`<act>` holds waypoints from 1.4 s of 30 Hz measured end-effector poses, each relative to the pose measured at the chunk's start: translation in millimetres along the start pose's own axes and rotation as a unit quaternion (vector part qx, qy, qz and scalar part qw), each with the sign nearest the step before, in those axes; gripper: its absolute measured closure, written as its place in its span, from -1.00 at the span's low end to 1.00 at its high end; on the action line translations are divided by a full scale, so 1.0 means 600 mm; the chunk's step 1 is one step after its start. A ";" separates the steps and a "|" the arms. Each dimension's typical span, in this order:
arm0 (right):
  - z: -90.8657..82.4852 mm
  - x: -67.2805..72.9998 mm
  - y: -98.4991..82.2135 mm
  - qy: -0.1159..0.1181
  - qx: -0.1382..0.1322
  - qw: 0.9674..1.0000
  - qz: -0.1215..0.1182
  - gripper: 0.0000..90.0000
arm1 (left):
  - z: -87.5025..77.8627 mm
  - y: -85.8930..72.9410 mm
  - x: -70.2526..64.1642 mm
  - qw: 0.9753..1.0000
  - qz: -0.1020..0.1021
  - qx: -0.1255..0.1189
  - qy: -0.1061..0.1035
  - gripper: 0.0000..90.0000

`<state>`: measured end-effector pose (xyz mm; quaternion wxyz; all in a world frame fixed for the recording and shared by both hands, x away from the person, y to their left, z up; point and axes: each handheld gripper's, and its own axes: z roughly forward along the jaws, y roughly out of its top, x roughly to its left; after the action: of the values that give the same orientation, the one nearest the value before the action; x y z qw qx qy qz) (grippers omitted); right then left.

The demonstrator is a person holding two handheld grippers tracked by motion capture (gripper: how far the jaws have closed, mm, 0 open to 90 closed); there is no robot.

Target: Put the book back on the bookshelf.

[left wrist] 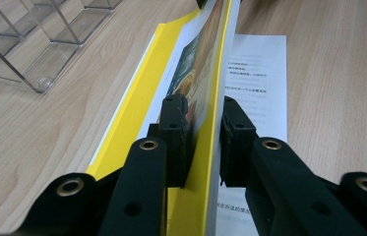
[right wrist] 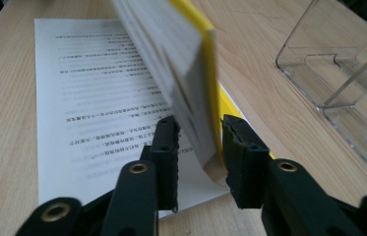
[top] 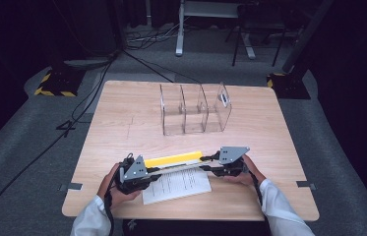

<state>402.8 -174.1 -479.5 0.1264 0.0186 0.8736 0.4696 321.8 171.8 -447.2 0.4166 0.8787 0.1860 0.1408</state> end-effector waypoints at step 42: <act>-0.124 0.023 0.157 -0.019 0.024 0.993 -0.116 0.84 | 0.018 0.048 -0.002 1.000 -0.008 0.004 0.015 0.62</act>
<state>363.6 -179.8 -365.4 0.1958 -0.0714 0.8783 0.4304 331.1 147.5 -431.4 0.4110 0.8767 0.1999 0.1503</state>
